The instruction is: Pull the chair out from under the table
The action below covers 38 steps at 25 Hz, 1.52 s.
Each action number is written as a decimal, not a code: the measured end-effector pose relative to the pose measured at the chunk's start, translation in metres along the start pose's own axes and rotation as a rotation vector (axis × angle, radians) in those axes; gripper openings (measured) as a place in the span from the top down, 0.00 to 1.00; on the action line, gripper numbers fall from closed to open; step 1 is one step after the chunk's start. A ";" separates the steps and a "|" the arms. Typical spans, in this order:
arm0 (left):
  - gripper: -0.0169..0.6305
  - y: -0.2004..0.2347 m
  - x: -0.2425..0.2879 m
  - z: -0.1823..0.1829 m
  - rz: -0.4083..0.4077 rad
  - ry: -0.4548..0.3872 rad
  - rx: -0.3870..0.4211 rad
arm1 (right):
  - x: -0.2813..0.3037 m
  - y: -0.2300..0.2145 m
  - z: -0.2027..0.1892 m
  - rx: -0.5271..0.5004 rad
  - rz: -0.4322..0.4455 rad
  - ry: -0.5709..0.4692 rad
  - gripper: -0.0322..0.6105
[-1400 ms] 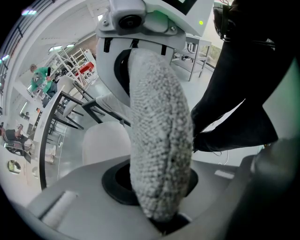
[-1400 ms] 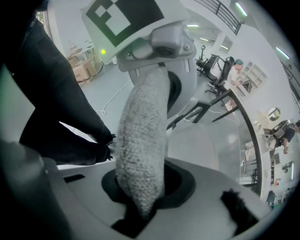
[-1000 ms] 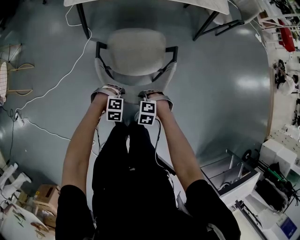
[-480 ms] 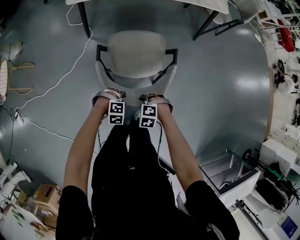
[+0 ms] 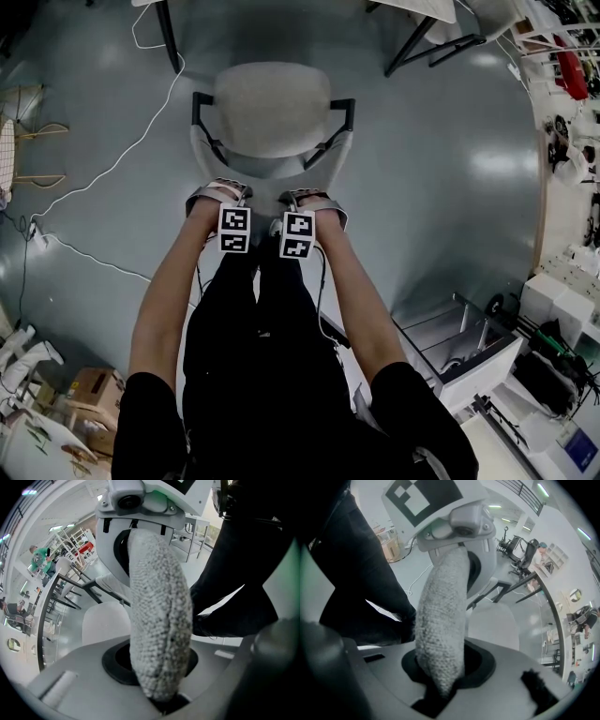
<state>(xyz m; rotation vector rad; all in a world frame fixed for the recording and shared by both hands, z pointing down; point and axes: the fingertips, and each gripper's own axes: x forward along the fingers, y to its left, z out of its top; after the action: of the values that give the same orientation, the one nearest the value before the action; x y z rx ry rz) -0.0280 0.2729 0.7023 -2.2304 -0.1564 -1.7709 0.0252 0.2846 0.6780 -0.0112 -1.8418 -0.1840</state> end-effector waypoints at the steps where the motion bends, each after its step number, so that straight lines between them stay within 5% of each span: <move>1: 0.84 -0.002 0.000 0.001 0.000 -0.001 -0.001 | 0.000 0.002 0.000 0.000 0.001 0.000 0.83; 38: 0.83 -0.049 -0.003 0.014 0.011 0.005 -0.013 | -0.004 0.051 0.008 -0.004 0.017 -0.011 0.81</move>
<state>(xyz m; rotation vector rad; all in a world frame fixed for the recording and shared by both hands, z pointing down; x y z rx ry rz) -0.0284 0.3243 0.7041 -2.2313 -0.1324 -1.7762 0.0244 0.3367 0.6783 -0.0309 -1.8515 -0.1763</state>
